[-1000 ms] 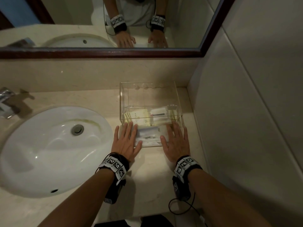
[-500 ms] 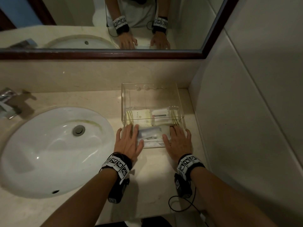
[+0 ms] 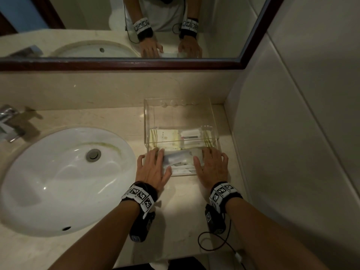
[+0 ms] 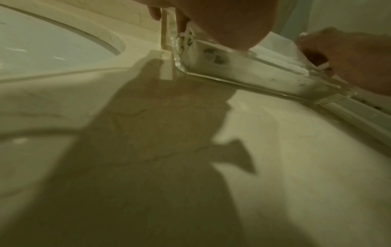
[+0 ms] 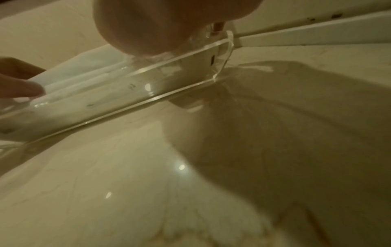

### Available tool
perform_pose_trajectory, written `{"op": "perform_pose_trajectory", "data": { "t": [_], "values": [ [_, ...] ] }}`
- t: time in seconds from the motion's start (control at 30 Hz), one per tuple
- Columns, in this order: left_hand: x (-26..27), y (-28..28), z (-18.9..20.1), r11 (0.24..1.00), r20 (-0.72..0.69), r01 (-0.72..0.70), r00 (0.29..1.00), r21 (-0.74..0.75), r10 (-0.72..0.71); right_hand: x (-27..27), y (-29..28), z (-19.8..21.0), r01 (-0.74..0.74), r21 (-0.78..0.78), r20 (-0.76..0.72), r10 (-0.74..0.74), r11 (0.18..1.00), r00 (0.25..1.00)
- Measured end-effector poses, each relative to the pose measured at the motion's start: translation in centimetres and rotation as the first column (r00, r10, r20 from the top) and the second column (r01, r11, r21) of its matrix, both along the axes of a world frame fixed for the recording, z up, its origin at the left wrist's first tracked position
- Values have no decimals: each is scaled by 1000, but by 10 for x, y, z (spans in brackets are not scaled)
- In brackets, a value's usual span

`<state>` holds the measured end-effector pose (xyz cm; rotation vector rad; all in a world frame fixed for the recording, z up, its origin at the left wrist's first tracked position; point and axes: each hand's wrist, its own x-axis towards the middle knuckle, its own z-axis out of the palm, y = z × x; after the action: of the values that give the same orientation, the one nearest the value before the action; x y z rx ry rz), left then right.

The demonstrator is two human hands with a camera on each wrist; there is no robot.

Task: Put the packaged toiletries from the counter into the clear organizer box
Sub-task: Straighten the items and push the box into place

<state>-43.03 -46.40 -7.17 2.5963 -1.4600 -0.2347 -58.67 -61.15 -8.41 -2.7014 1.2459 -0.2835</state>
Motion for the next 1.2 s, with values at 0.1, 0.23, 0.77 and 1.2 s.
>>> {"op": "perform_pose_trajectory", "data": {
  "t": [0.1, 0.23, 0.77, 1.2],
  "values": [
    [-3, -3, -2, 999, 40, 50, 998, 6, -51, 4, 4, 0, -112, 11, 25, 112, 994, 993],
    [-7, -17, -11, 992, 72, 120, 990, 43, -123, 20, 9, -2, -248, 68, -1, 248, 966, 969],
    [-8, -22, -11, 982, 122, 187, 975, -3, -185, 18, 8, -12, -290, 12, -17, 290, 957, 957],
    [-3, -16, -15, 988, 116, 153, 981, 26, -155, 6, -2, -15, -271, 23, -87, 272, 962, 959]
  ]
}}
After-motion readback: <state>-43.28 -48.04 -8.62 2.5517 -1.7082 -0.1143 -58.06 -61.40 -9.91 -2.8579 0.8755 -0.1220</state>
